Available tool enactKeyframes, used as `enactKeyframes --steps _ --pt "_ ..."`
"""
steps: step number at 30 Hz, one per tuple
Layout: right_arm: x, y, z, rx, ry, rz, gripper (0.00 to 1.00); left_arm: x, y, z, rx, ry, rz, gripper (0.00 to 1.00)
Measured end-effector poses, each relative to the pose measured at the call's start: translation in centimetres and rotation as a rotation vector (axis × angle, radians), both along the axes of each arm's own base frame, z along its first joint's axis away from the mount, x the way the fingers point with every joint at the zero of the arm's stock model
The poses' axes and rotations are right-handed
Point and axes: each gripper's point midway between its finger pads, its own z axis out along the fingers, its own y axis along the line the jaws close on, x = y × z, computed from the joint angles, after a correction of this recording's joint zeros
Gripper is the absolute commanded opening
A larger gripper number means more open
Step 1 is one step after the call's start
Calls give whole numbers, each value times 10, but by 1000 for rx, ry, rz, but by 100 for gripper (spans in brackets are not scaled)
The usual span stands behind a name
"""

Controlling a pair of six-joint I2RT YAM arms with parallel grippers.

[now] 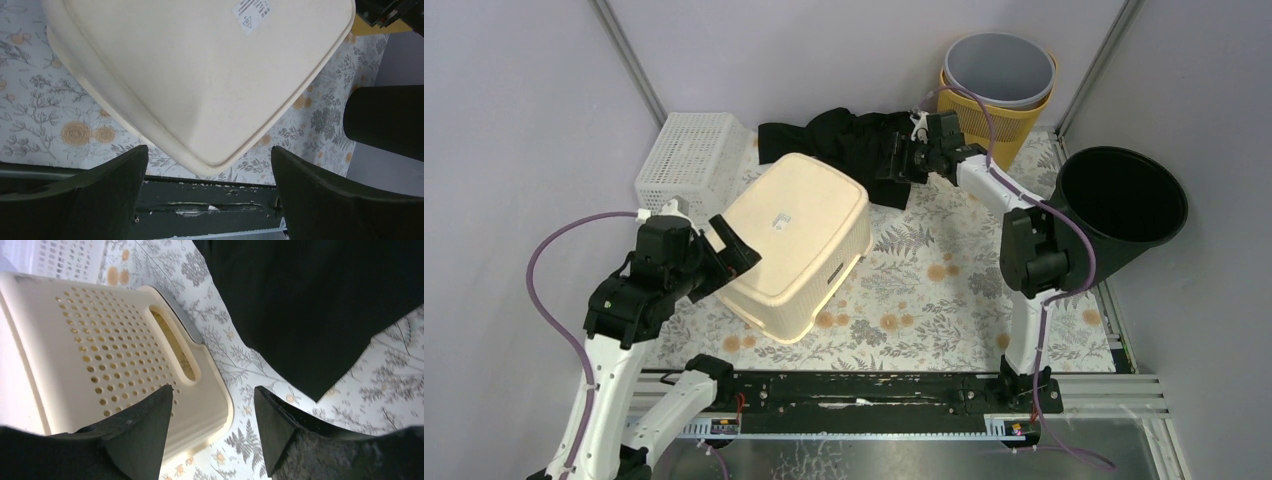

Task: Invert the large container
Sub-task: Adjust the container at the center of the board.

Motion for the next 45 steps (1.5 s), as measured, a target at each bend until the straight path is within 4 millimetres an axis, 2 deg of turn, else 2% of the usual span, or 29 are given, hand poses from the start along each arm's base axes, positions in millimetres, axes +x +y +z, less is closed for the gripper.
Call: enactKeyframes --steps 4,9,13,18,22,28,32,36,38,41,45 --pt "12 10 -1 35 -12 21 68 -14 2 -8 -21 49 24 100" --pt "18 16 -8 54 -5 36 68 -31 6 -25 -33 126 69 100" --pt "18 21 -11 78 2 57 69 -40 12 -52 -30 207 137 100" --pt "21 31 -7 133 -8 94 69 -40 20 -81 -14 277 228 100" --pt "24 42 -5 191 -15 128 68 -23 20 -86 -55 227 302 100" --pt "20 50 -9 250 -10 164 66 14 20 -91 -114 153 420 100" --pt "4 47 -35 254 38 168 64 26 29 -92 -114 110 499 100" --pt "-24 41 -66 253 138 159 63 35 42 -92 -82 69 577 100" --pt "-36 38 -75 252 174 154 62 37 45 -91 -70 62 595 100" --pt "-49 38 -75 255 191 160 62 45 52 -89 -32 56 625 100" --pt "-51 41 -56 261 138 170 62 55 58 -89 12 67 660 100"
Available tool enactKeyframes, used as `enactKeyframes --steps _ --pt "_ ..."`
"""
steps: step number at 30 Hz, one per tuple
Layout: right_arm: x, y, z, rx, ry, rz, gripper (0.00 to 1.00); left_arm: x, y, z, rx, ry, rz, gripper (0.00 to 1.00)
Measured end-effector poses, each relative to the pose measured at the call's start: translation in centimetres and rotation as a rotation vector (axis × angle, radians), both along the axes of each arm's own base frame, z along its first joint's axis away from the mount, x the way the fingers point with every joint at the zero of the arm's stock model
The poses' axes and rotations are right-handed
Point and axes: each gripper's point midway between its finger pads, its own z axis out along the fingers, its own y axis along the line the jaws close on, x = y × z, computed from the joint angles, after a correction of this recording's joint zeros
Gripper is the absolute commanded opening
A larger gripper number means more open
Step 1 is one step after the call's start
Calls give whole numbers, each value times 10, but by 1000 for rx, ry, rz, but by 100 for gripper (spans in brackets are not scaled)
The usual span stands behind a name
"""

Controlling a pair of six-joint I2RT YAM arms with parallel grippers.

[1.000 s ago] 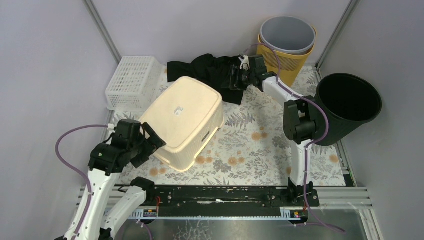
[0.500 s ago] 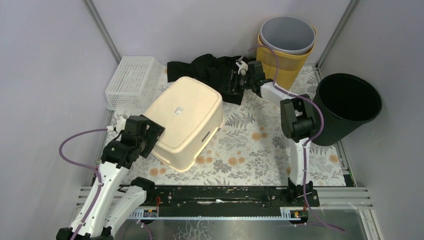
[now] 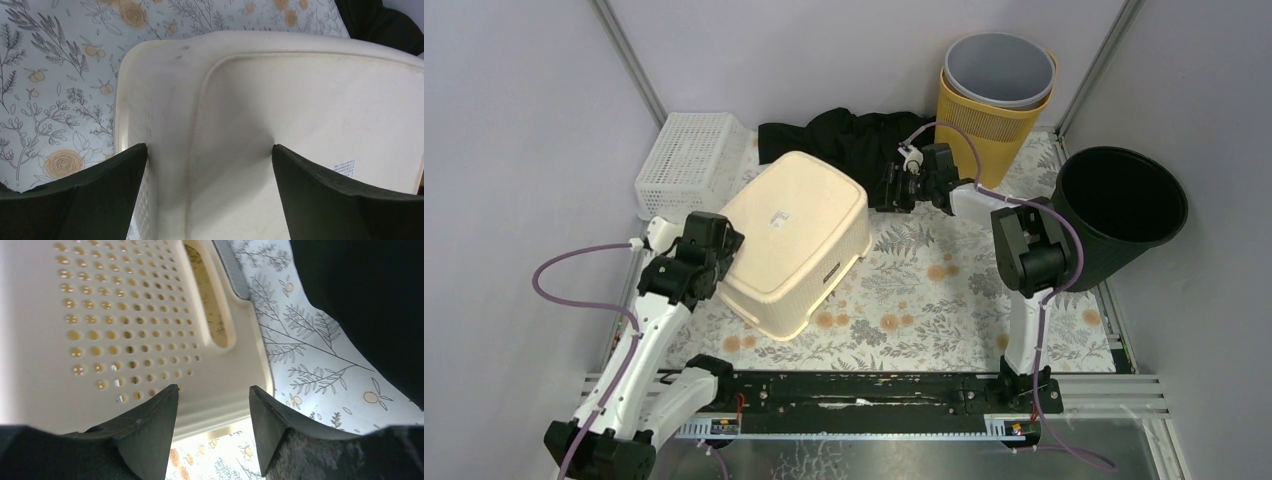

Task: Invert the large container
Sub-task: Adjust the container at the center of the board.

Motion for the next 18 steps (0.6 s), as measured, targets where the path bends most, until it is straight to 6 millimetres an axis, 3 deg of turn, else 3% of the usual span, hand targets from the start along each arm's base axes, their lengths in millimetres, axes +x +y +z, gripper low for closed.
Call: enactKeyframes --steps 6,18 --pt "-5 5 26 -3 -90 2 61 15 14 3 40 7 53 100" --pt "-47 32 26 -41 -115 65 61 40 70 5 97 13 213 100"
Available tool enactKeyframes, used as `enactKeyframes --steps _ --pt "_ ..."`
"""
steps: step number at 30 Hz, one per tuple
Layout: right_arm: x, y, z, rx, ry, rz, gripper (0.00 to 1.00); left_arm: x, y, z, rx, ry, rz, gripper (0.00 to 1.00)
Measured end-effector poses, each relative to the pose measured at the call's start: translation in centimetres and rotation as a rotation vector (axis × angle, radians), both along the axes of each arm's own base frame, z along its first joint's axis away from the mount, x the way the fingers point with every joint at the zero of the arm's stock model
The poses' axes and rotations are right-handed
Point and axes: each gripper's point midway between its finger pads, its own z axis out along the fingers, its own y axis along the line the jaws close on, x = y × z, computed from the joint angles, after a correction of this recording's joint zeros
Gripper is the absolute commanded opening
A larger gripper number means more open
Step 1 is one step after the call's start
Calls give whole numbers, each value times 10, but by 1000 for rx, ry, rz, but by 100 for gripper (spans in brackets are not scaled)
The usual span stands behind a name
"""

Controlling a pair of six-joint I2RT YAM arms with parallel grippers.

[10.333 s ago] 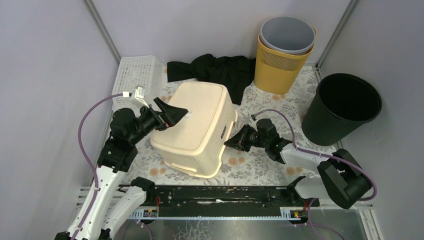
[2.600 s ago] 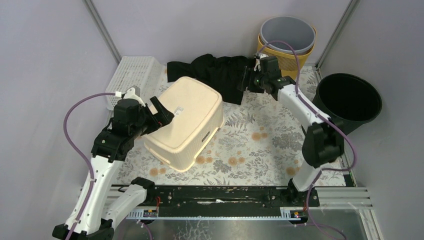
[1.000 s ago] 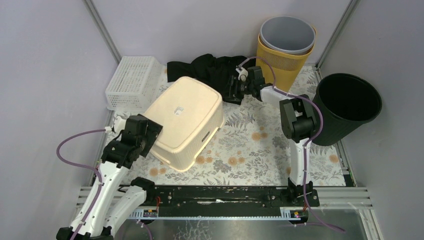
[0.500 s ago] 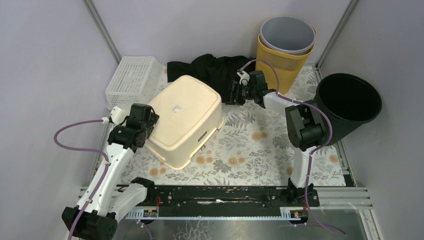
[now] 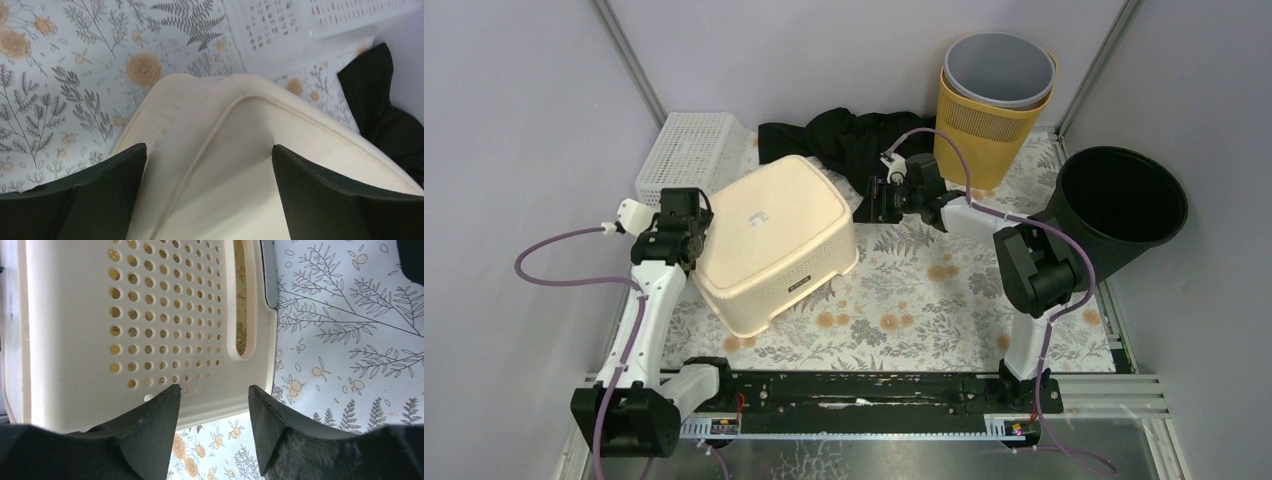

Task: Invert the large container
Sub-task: Adjust the container at the center of the board.

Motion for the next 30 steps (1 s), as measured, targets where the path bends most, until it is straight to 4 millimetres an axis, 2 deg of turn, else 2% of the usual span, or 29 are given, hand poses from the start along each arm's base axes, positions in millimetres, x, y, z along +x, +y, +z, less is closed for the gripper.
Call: enactKeyframes --steps 8,15,18,22,25,28,30 --pt "-18 20 2 -20 -37 17 61 15 34 4 53 27 67 100" --pt "-46 52 2 -18 -41 78 60 21 72 8 130 58 124 100" --pt "-63 66 2 -15 -31 114 60 34 90 12 153 52 145 100" --pt "-96 85 -2 -15 5 199 60 56 106 21 184 23 152 100" --pt "-137 106 -7 -2 59 309 60 80 108 34 187 -48 133 100" --pt "-175 126 -14 1 91 402 60 102 92 38 129 -104 61 100" --pt "-193 138 -24 -7 120 439 60 115 80 38 104 -128 16 100"
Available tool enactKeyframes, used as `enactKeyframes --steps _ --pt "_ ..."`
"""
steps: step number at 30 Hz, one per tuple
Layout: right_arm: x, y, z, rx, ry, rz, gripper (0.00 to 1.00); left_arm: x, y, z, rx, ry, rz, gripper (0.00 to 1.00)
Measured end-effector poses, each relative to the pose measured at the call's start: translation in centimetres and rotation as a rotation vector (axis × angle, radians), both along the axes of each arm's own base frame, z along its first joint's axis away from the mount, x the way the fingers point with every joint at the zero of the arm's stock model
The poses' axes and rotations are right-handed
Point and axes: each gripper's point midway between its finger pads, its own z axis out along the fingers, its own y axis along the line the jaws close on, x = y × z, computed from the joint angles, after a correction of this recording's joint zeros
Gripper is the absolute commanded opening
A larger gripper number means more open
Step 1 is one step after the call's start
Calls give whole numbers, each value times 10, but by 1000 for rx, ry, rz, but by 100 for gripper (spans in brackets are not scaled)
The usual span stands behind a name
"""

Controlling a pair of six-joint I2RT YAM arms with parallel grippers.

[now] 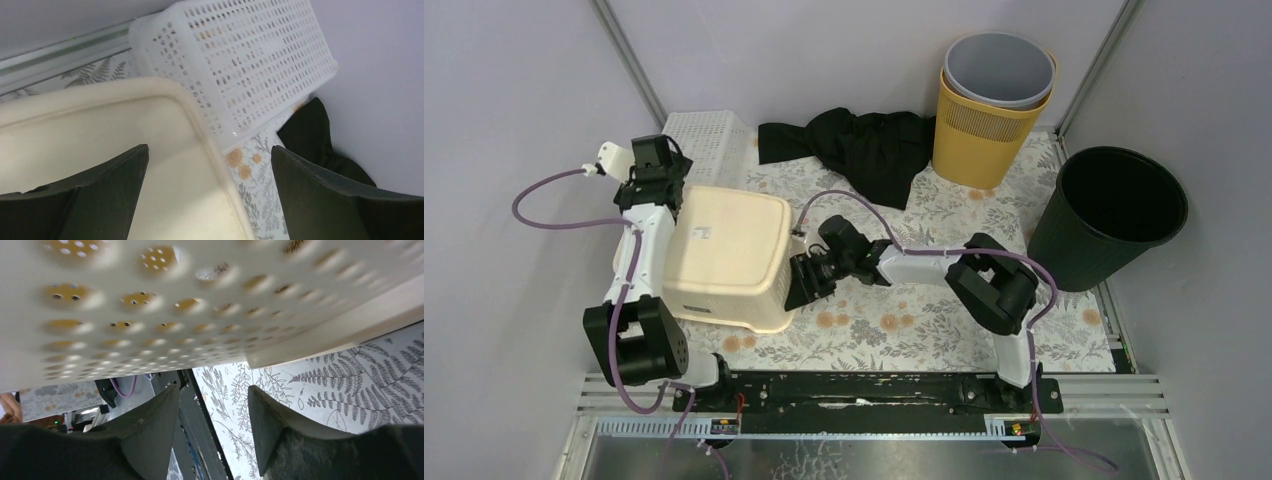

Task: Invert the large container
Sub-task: Adjust the container at the center of the board.

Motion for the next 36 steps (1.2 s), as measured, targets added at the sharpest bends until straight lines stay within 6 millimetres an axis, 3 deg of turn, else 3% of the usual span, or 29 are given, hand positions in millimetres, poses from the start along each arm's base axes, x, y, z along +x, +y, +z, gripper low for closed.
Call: enactKeyframes --steps 3,6,15,21,26,36 --pt "-4 4 -8 -14 16 7 60 8 -9 2 -24 -19 -43 100" --pt "5 8 -12 -23 17 -8 60 8 -14 4 -39 -28 -69 100" --pt "28 10 -9 -52 -15 -54 61 -8 -30 20 -57 -44 -139 100" --pt "71 1 1 -35 -24 -134 62 -18 -37 37 -50 -80 -171 100" --pt "110 9 8 -7 -43 -179 62 -21 -49 47 -46 -97 -254 100" --pt "149 41 13 31 -52 -183 63 -50 -93 113 9 -285 -512 100"
